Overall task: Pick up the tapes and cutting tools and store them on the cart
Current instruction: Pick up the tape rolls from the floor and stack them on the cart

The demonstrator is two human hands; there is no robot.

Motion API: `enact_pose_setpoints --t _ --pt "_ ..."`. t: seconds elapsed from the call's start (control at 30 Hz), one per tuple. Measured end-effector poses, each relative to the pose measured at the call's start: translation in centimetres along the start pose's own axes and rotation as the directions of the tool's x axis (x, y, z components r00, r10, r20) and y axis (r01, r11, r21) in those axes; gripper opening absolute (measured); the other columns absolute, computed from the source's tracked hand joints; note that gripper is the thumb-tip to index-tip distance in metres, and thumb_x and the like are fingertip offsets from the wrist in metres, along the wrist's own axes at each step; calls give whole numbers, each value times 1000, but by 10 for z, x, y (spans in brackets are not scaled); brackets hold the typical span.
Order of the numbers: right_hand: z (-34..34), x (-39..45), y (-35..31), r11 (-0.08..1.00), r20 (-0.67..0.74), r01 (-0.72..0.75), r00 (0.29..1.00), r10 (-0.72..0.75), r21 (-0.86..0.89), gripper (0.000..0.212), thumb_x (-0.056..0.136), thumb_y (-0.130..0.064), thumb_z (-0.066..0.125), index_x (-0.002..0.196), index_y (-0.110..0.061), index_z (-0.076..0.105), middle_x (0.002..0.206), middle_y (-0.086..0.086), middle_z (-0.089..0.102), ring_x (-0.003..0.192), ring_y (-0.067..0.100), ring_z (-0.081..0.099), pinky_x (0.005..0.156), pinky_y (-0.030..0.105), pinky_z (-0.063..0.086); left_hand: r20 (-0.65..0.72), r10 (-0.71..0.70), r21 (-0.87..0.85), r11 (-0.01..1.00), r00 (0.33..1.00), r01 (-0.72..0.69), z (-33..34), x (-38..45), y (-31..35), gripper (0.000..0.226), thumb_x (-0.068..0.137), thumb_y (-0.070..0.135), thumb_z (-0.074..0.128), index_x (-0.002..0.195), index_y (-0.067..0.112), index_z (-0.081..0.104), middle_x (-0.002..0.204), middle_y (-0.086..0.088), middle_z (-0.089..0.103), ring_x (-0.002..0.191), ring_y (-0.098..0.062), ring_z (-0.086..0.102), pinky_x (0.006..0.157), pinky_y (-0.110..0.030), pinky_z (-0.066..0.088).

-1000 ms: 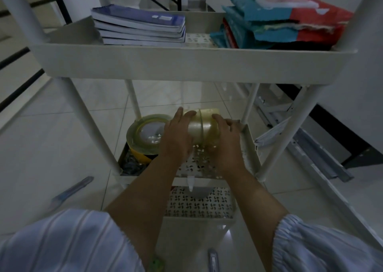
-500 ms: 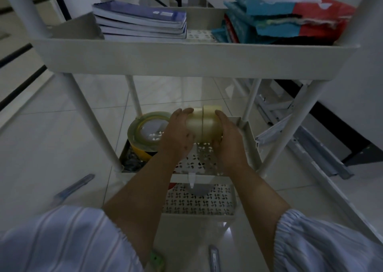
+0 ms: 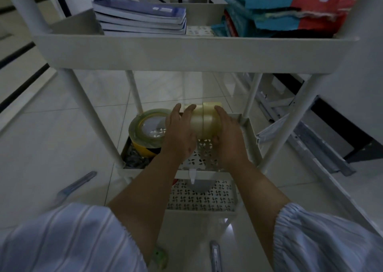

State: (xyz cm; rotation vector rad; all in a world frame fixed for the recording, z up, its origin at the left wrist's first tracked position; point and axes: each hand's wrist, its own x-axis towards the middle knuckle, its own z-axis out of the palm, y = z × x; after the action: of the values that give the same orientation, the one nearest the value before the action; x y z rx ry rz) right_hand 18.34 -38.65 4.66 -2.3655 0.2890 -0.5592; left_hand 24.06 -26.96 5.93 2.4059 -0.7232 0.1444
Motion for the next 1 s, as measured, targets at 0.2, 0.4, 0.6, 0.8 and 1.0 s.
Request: enact_pose_setpoints --t 0.2,0.4,0.6,0.8,1.0 --pt "-10 -6 -18 999 -23 -44 999 44 -20 78 81 7 49 144 -25 17 154 14 8 141 31 13 108 38 29 -84 11 -48 999 996 -15 -2 -11 9 64 81 2 53 140 13 29 153 -20 13 140 -35 16 113 -39 17" --pt "-26 -45 -19 997 -71 73 995 -70 39 60 82 1 54 137 -7 34 140 17 41 132 30 34 107 26 21 -140 88 -169 979 986 -111 -1 -53 18 53 78 12 48 131 5 43 146 -26 28 137 -39 25 112 -41 18" --pt "-41 -107 -4 983 -115 171 980 -163 62 48 74 2 58 122 -2 52 116 18 61 109 19 51 93 17 33 -226 84 -193 973 971 -129 20 -121 29 43 80 22 39 123 22 40 141 -7 30 132 -20 24 108 -46 34" --pt "-51 -160 57 999 -84 20 996 -16 50 43 75 -6 56 118 -3 56 111 13 63 101 10 49 89 16 36 -91 80 -220 971 993 -98 73 -167 60 44 81 19 41 124 25 41 142 -12 34 133 -23 25 111 -31 22" --pt "-53 -187 128 985 10 -174 985 174 19 43 74 -3 58 117 1 55 114 20 61 105 28 54 94 19 31 176 25 -262 965 984 23 138 -189 71 51 79 27 37 130 19 43 142 -8 36 131 -14 21 110 -26 21"
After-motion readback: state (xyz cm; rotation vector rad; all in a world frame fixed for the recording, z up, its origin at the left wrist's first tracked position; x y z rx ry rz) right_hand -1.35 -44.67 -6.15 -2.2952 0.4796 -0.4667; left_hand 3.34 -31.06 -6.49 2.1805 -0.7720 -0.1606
